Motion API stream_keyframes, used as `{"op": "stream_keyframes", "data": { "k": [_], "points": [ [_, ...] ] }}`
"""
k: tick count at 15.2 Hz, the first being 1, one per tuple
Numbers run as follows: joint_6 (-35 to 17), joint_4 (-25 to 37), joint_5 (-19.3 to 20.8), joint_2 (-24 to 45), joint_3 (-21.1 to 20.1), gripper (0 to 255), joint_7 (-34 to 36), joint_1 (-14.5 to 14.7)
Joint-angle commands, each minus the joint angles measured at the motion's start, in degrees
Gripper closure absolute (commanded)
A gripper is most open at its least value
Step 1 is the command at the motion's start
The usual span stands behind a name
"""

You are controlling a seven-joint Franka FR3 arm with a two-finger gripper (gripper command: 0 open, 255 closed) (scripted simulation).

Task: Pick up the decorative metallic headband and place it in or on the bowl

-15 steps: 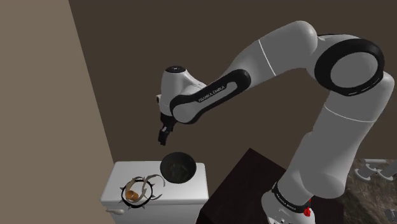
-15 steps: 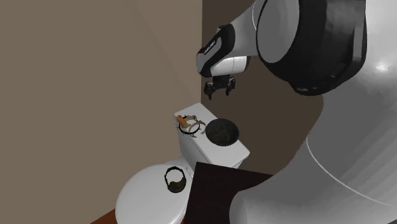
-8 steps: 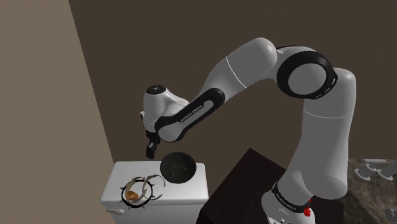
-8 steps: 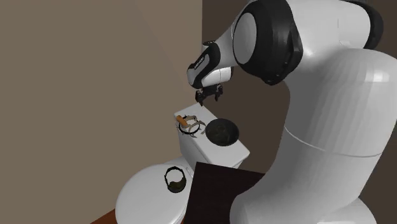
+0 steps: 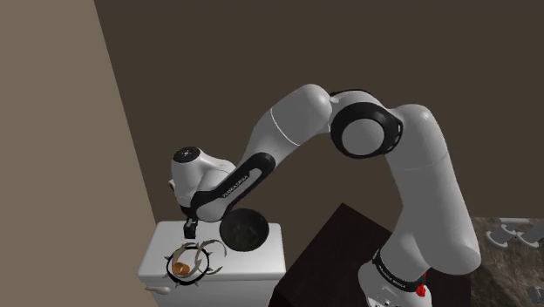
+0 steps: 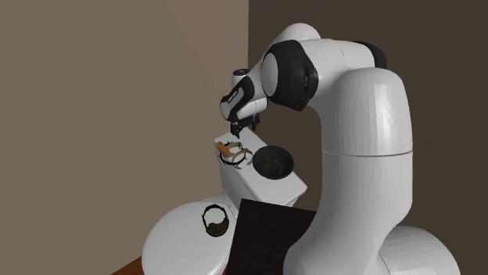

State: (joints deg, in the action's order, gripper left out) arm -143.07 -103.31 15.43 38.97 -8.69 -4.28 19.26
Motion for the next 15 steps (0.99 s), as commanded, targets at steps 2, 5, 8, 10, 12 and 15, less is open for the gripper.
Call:
{"op": "stream_keyframes", "data": {
  "k": [2,5,8,10,12,15],
  "points": [
    [0.53,5.81,1.62,6.06,0.37,0,-0.4,2.2],
    [0.65,10.07,2.51,10.62,0.71,0,-0.86,3.5],
    [-0.37,11.09,2.77,12.64,1.07,0,-0.75,3.65],
    [-1.01,11.84,2.92,14.01,1.3,0,-0.68,3.75],
    [-1.51,12.45,3.04,15.1,1.48,0,-0.64,3.83],
    [-1.5,12.47,3.04,15.11,1.48,0,-0.64,3.83]
  ]
}}
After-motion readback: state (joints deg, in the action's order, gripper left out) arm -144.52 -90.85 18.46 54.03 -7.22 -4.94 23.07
